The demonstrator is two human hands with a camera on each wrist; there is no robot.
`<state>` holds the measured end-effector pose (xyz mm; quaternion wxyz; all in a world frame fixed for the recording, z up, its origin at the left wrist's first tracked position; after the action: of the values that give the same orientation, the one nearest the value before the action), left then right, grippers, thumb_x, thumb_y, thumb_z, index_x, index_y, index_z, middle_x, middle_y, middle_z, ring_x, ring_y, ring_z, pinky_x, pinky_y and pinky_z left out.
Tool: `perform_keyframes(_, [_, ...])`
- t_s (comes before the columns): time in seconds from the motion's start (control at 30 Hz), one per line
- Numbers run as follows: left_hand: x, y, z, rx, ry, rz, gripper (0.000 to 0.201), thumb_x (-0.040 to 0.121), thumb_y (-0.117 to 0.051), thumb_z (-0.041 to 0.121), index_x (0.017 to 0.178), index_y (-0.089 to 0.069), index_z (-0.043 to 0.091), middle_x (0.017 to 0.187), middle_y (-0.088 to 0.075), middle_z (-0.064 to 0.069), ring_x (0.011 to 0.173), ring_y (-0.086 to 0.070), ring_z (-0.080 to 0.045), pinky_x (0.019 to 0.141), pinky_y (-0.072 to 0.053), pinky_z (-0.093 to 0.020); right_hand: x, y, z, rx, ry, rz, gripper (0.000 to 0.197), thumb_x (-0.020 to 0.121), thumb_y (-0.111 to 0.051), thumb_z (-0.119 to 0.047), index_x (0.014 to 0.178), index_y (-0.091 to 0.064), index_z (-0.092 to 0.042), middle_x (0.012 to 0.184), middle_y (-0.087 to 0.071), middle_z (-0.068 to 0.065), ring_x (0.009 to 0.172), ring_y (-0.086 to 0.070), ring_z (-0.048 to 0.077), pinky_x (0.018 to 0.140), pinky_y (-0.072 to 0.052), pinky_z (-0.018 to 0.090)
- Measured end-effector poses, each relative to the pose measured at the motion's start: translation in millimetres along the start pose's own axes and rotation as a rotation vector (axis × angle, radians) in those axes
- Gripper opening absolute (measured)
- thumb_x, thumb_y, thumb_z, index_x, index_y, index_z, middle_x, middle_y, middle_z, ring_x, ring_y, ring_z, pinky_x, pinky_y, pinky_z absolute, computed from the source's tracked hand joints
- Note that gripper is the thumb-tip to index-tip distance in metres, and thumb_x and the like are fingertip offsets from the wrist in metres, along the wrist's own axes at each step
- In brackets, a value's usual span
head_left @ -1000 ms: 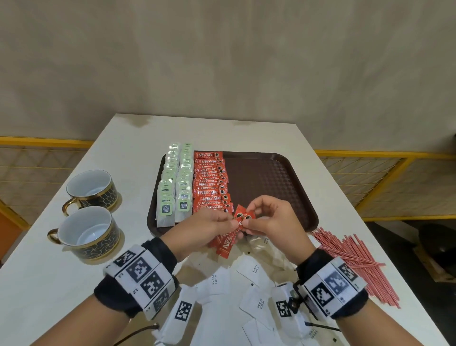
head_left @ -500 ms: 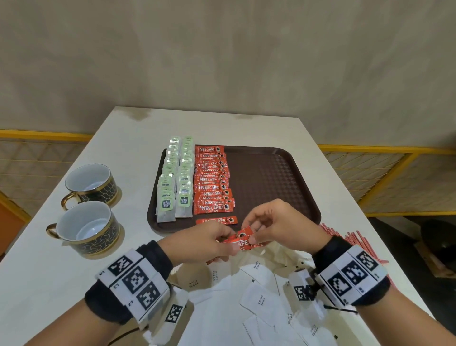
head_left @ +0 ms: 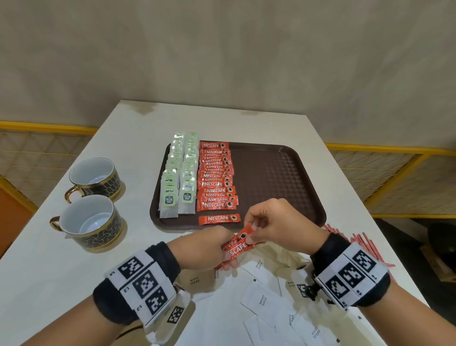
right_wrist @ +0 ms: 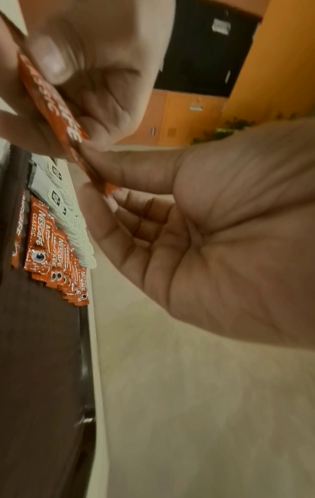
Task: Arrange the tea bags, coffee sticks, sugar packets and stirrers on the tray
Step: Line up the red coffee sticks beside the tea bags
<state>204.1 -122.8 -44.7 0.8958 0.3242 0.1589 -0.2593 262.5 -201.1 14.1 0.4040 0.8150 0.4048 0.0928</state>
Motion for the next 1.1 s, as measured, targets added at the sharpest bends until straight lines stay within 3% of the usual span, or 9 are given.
perform_keyframes(0.1, [3.6, 3.7, 2.8, 0.063, -0.024, 0.030, 0.016, 0.097, -0.044, 0.004, 0.098, -0.058, 0.011, 0.088, -0.063, 0.002, 0.077, -0.060, -0.010, 0.081, -0.054, -0.029, 2.8, -6.8, -13.8, -0.139, 0.090, -0.030, 0.016, 0.075, -0.082, -0.016, 0.085, -0.070, -0.014, 0.079, -0.069, -0.004, 0.071, -0.063, 0.009, 0.066, -0.052, 0.022])
perform_keyframes(0.2, [7.0, 9.4, 6.3, 0.154, -0.038, 0.049, 0.014, 0.096, -0.048, 0.006, 0.104, -0.060, 0.009, 0.097, -0.065, 0.001, 0.086, -0.063, -0.012, 0.084, -0.055, -0.026, 10.8, -16.1, -19.6, -0.231, 0.124, -0.074, 0.014, 0.076, -0.079, -0.012, 0.085, -0.068, -0.014, 0.081, -0.067, -0.005, 0.072, -0.060, 0.009, 0.068, -0.049, 0.023])
perform_keyframes(0.3, [11.9, 28.2, 1.8, 0.264, -0.026, 0.152, 0.021, 0.095, -0.055, 0.014, 0.115, -0.060, 0.012, 0.107, -0.067, -0.001, 0.097, -0.063, -0.017, 0.091, -0.052, -0.035, 21.2, -9.9, -7.1, -0.223, 0.082, -0.057, 0.015, 0.072, -0.081, -0.008, 0.079, -0.068, -0.010, 0.077, -0.067, -0.003, 0.069, -0.059, 0.007, 0.064, -0.046, 0.017])
perform_keyframes(0.4, [13.1, 50.6, -8.8, 0.289, 0.017, 0.261, 0.029, 0.097, -0.045, 0.009, 0.125, -0.055, 0.012, 0.118, -0.063, -0.005, 0.106, -0.060, -0.023, 0.095, -0.049, -0.038, 30.3, 13.0, 17.8, -0.165, -0.002, 0.041, 0.016, 0.071, -0.083, -0.006, 0.072, -0.067, -0.008, 0.068, -0.064, -0.008, 0.058, -0.056, 0.002, 0.057, -0.042, 0.010])
perform_keyframes(0.5, [15.0, 49.1, -19.8, 0.441, 0.082, 0.187, 0.033, 0.098, -0.038, 0.004, 0.123, -0.059, 0.008, 0.119, -0.059, -0.009, 0.105, -0.056, -0.025, 0.092, -0.046, -0.036, 38.7, 26.7, 40.0, -0.139, -0.075, 0.110, 0.020, 0.072, -0.081, -0.002, 0.070, -0.065, -0.013, 0.064, -0.060, -0.010, 0.056, -0.054, 0.002, 0.055, -0.042, 0.009])
perform_keyframes(0.67, [19.4, 51.1, -28.1, 0.463, 0.132, 0.160, 0.037, 0.097, -0.038, 0.004, 0.129, -0.056, 0.008, 0.128, -0.051, -0.006, 0.113, -0.050, -0.023, 0.099, -0.042, -0.034, 55.7, 13.0, 56.6, -0.145, -0.100, 0.041, 0.018, 0.076, -0.080, -0.007, 0.087, -0.071, -0.019, 0.081, -0.067, -0.005, 0.070, -0.060, 0.007, 0.066, -0.049, 0.020])
perform_keyframes(0.83, [11.2, 68.0, -25.9, 0.387, 0.109, 0.265, 0.051, 0.089, -0.041, -0.007, 0.134, -0.054, 0.013, 0.136, -0.049, -0.001, 0.126, -0.046, -0.023, 0.108, -0.038, -0.037, 71.8, -3.1, 52.7, -0.216, -0.094, -0.026, 0.017, 0.076, -0.080, -0.012, 0.078, -0.068, -0.024, 0.082, -0.067, -0.007, 0.079, -0.063, 0.013, 0.080, -0.055, 0.038])
perform_keyframes(1.0, [-12.9, 90.9, -24.1, 0.253, 0.135, 0.493, 0.046, 0.089, -0.044, -0.006, 0.127, -0.058, 0.017, 0.133, -0.055, -0.003, 0.120, -0.052, -0.024, 0.103, -0.045, -0.037, 84.8, -19.1, 37.5, -0.264, -0.090, -0.046, 0.021, 0.076, -0.079, -0.015, 0.075, -0.061, -0.025, 0.074, -0.056, -0.013, 0.081, -0.061, 0.016, 0.079, -0.054, 0.036])
perform_keyframes(1.1, [-18.5, 95.2, -27.4, 0.244, 0.161, 0.538, 0.043, 0.093, -0.043, -0.003, 0.127, -0.058, 0.019, 0.130, -0.057, -0.004, 0.117, -0.053, -0.024, 0.099, -0.047, -0.033, 90.3, -29.5, 27.9, -0.270, -0.081, -0.042, 0.019, 0.076, -0.079, -0.016, 0.075, -0.061, -0.023, 0.076, -0.059, -0.009, 0.082, -0.062, 0.018, 0.078, -0.054, 0.036])
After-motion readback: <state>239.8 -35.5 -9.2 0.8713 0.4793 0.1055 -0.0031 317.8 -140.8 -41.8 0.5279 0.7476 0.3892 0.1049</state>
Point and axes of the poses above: each hand's wrist, its own x-axis towards the middle knuckle, its own y-axis out of the back of the hand, z = x × y, the point moved 9 cm from there along x, towards the middle knuckle
